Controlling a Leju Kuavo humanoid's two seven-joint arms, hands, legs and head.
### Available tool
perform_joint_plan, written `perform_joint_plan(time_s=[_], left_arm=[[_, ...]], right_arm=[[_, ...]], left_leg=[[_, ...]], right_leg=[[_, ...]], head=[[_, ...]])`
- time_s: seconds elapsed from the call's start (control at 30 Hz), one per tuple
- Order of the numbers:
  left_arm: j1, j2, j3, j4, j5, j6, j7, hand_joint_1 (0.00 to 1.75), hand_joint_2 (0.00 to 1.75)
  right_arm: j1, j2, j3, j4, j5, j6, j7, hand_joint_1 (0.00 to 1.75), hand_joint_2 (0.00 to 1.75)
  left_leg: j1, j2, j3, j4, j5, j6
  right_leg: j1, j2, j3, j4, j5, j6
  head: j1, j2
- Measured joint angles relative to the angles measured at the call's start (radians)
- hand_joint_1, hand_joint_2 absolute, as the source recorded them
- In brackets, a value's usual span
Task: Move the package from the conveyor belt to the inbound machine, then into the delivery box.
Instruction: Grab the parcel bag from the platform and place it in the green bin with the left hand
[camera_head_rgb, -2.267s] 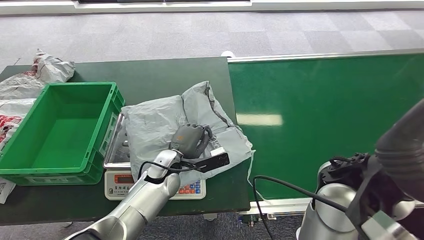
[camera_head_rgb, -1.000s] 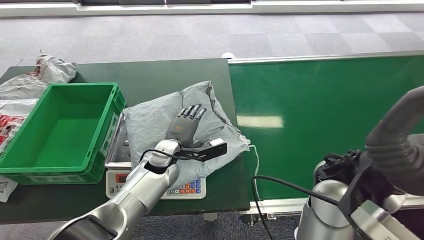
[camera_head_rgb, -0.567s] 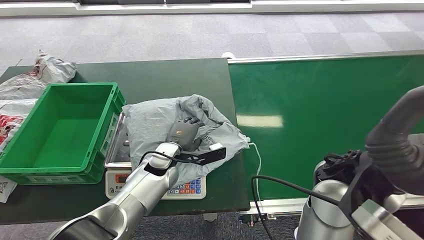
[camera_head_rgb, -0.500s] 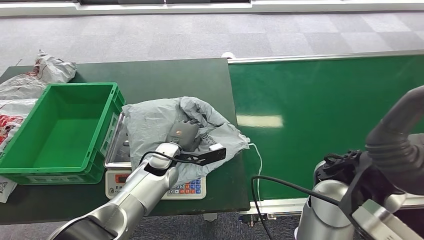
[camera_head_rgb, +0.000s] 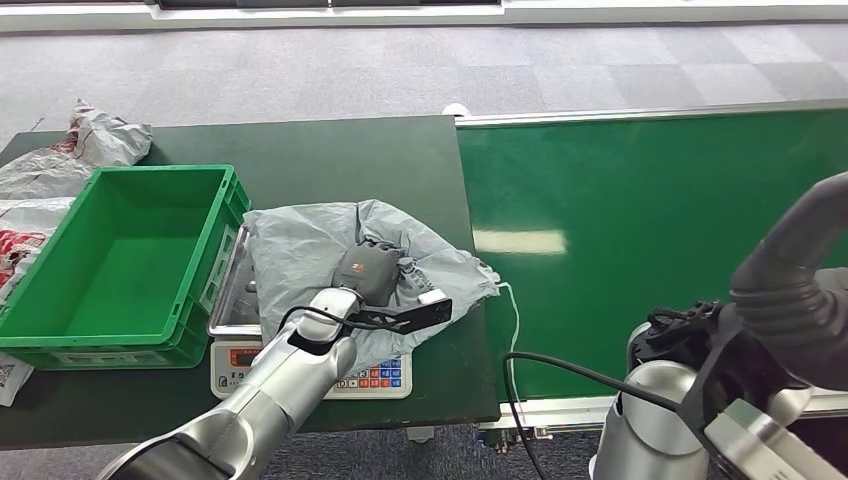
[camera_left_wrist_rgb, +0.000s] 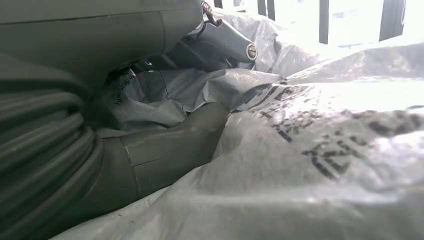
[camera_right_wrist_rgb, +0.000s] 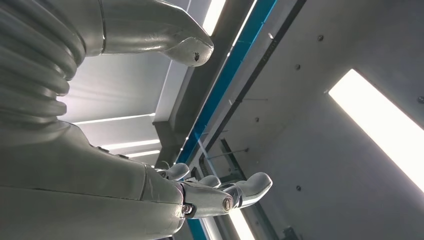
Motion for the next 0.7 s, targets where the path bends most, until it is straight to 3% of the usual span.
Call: perform_joint_plan(time_s=[0.13,0.27,0.33,0.7], left_arm=[[0.014,0.001,0.010,-0.020,0.040,0.097,-0.034,1.75,1.75],[0.044,0.002,0.072,-0.105,0.175,0.374,-0.138,1.75,1.75],[0.052,0.004,0.111,-0.156,0.217,0.452,-0.163,1.75,1.75],[0.086,0.023,0.272,-0.429,0.241,0.494,-0.220,1.75,1.75]], right_arm=[[0.001,0.000,-0.001,0.000,0.000,0.000,0.000,0.00,1.75],[0.008,-0.002,-0.003,0.000,-0.006,0.000,0.000,0.00,1.75],[0.011,-0.003,-0.004,0.000,-0.011,0.000,0.000,0.00,1.75],[0.018,-0.005,-0.006,0.006,-0.029,0.000,0.001,0.00,1.75]], left_leg=[[0.000,0.000,-0.001,0.000,0.000,0.000],[0.000,0.000,-0.003,0.000,0.000,0.000],[0.000,0.000,-0.003,0.000,0.000,0.000],[0.000,0.000,-0.004,0.000,0.000,0.000]], right_leg=[[0.000,0.000,-0.001,0.000,0.000,0.000],[0.000,0.000,-0.003,0.000,0.000,0.000],[0.000,0.000,-0.003,0.000,0.000,0.000],[0.000,0.000,-0.004,0.001,0.000,0.000]], head=[[0.000,0.000],[0.000,0.000],[0.000,0.000],[0.000,0.000]])
